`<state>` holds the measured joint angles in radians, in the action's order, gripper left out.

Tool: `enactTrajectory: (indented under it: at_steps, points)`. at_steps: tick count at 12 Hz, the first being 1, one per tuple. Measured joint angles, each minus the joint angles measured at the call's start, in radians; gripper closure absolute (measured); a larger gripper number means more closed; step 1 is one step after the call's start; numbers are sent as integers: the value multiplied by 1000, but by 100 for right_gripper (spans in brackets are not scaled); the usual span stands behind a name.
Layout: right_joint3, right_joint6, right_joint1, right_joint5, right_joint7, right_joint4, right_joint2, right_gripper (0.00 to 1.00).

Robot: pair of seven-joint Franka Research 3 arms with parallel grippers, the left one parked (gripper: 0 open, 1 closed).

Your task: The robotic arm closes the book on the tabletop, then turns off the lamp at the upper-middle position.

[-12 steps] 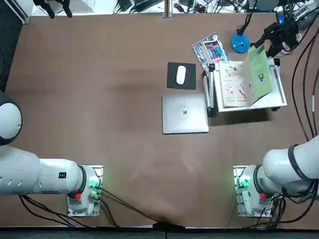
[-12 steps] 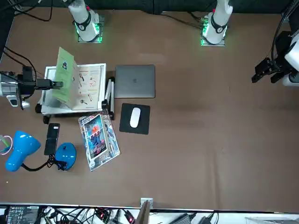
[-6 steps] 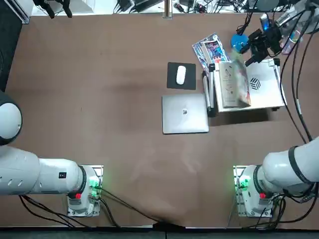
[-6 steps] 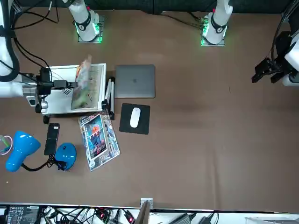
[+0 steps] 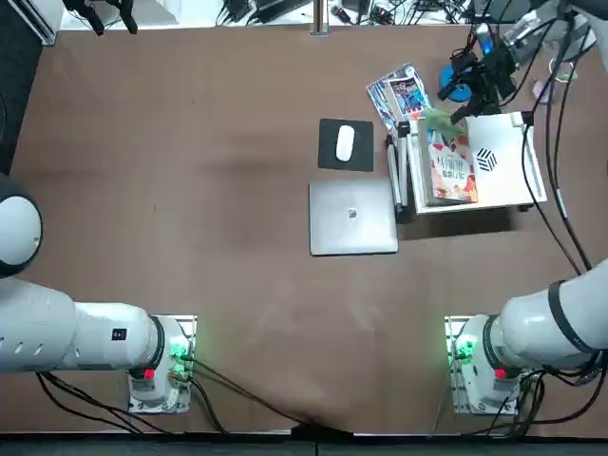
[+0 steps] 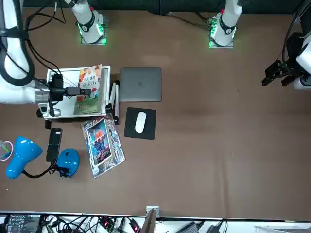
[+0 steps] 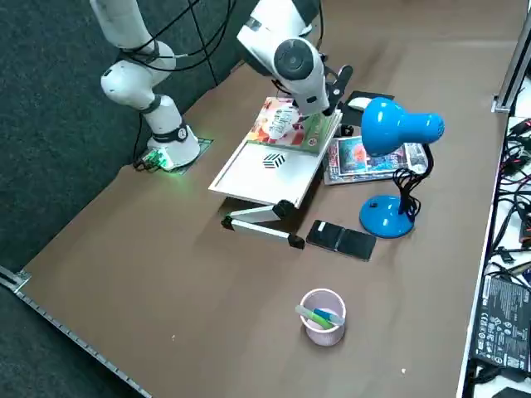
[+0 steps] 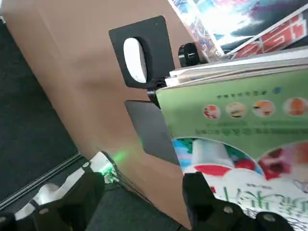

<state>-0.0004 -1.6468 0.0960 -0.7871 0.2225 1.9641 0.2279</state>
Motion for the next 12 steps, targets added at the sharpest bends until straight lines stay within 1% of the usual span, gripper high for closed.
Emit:
enactTrajectory:
  at_steps: [2,3,8,10,12]
  points:
    - [0,-41,-45,0,-46,6,1,0]
    - [0,-79,-87,0,-92,14,2,0]
    - [0,-111,-140,16,-202,14,-16,0]
    - [0,-114,-151,62,-243,13,-42,0]
    - [-1,-121,-166,148,-290,12,-80,0]
